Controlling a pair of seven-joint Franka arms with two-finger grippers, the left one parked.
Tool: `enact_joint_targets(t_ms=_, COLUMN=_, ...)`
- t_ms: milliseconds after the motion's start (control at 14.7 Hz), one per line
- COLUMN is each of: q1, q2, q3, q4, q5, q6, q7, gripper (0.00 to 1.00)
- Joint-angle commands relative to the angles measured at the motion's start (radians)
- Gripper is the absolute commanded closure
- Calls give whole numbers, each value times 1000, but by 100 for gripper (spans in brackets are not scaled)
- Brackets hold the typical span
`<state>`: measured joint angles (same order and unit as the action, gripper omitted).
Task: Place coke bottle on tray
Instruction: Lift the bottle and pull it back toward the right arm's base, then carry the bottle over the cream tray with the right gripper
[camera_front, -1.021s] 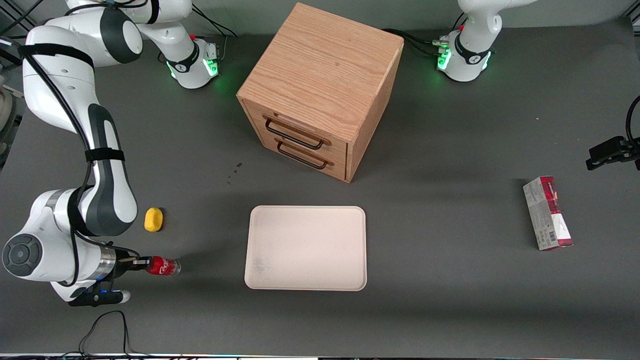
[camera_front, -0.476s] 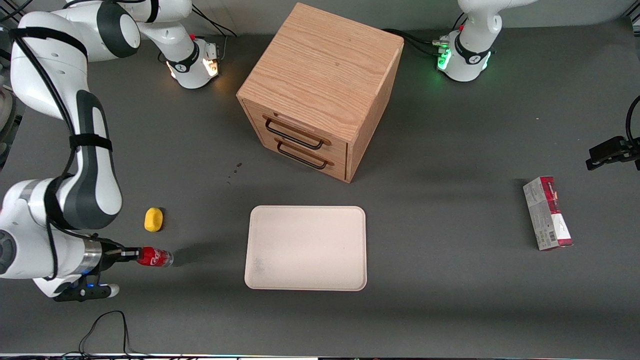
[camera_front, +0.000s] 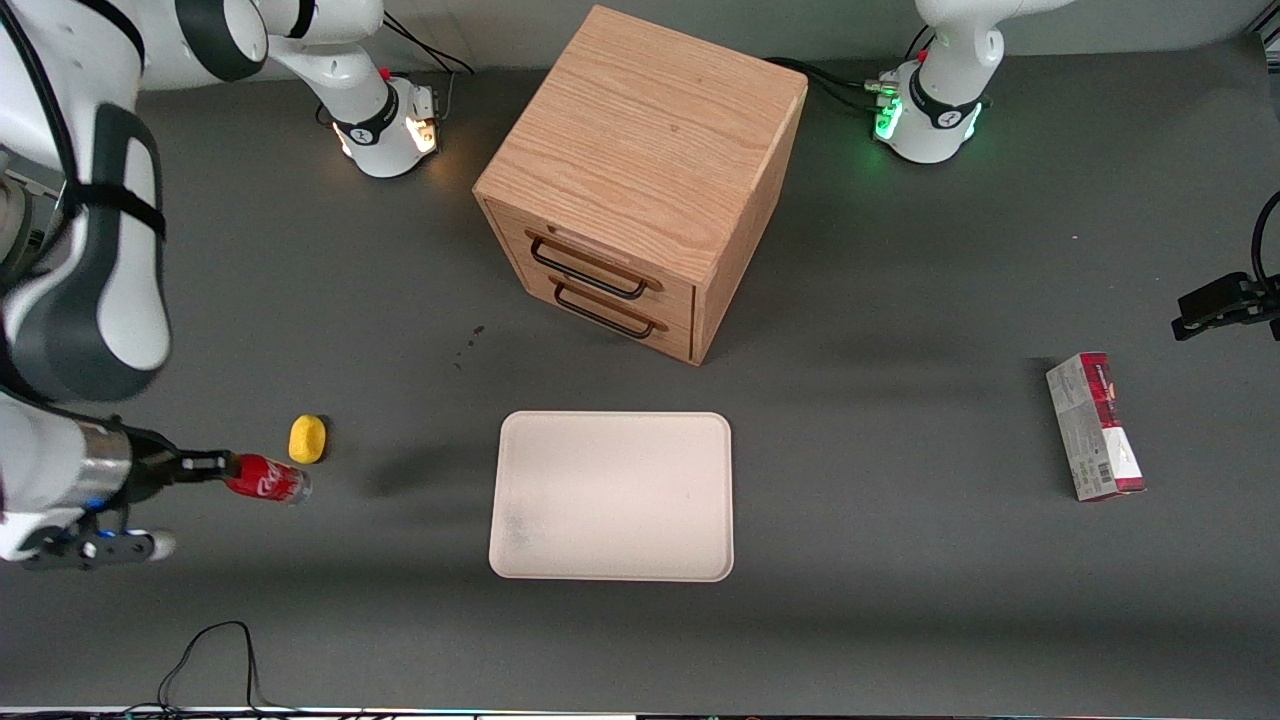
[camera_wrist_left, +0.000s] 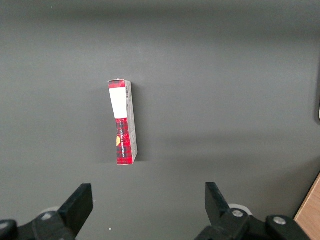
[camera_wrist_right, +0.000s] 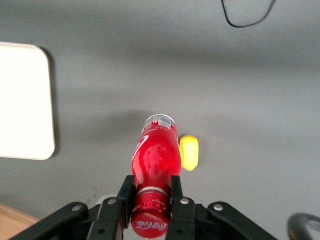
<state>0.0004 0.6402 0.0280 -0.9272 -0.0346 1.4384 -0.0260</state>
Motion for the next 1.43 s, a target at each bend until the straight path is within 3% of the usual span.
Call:
enact_joint_targets(t_ms=0, q1=-5, q2=-135, q3=0, q4=-22, q5=-8, q6=-93, q7=-26, gripper=100)
enact_joint_targets(t_ms=476, q1=4, q2=-258, q3=13, q4=-22, q5=-2, q6=-200, q7=-25, gripper=100)
enact_joint_targets(t_ms=749, q1=13, q2=-243, q3=136, q4=-21, q5=-5, q6=-116, q7=-12, gripper=100)
enact_joint_targets(t_ms=953, q1=90, q2=-189, q3=151, q4=-21, q5=-10, q6=-44, q7=12, gripper=100)
enact_joint_targets(t_ms=1361, q1=300, q2=-128, q3=150, q4=2, q5=-54, q6=10, q7=262, gripper=100)
